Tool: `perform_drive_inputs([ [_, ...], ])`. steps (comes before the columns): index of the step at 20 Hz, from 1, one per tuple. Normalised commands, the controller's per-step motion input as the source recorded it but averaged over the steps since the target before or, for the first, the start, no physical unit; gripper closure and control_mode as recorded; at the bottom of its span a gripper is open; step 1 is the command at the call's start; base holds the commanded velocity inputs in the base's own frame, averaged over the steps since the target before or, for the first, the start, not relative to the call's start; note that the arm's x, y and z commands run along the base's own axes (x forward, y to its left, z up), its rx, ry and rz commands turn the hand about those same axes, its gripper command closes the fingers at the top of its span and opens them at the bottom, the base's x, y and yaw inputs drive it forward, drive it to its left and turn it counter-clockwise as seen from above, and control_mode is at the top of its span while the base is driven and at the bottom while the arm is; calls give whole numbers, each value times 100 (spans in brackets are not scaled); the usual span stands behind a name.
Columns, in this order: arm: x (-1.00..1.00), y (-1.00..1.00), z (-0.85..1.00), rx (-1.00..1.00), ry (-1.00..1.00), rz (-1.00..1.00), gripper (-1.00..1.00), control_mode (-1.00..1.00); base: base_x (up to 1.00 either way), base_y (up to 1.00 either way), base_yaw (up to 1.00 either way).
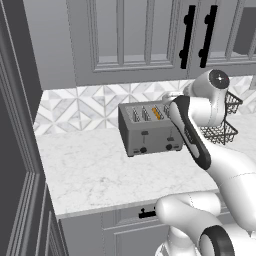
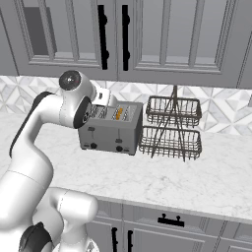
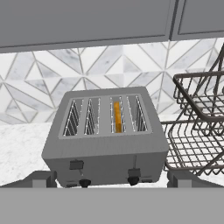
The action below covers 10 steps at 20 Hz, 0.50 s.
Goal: Start the toaster. Once the lever pops up, take the bread to the plate on the dining counter.
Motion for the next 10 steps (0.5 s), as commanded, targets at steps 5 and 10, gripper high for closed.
perform_drive_inputs([
  [5, 0, 0, 0, 0, 0, 0, -100, -100, 0, 0, 0],
  [10, 0, 0, 0, 0, 0, 0, -100, -100, 0, 0, 0],
])
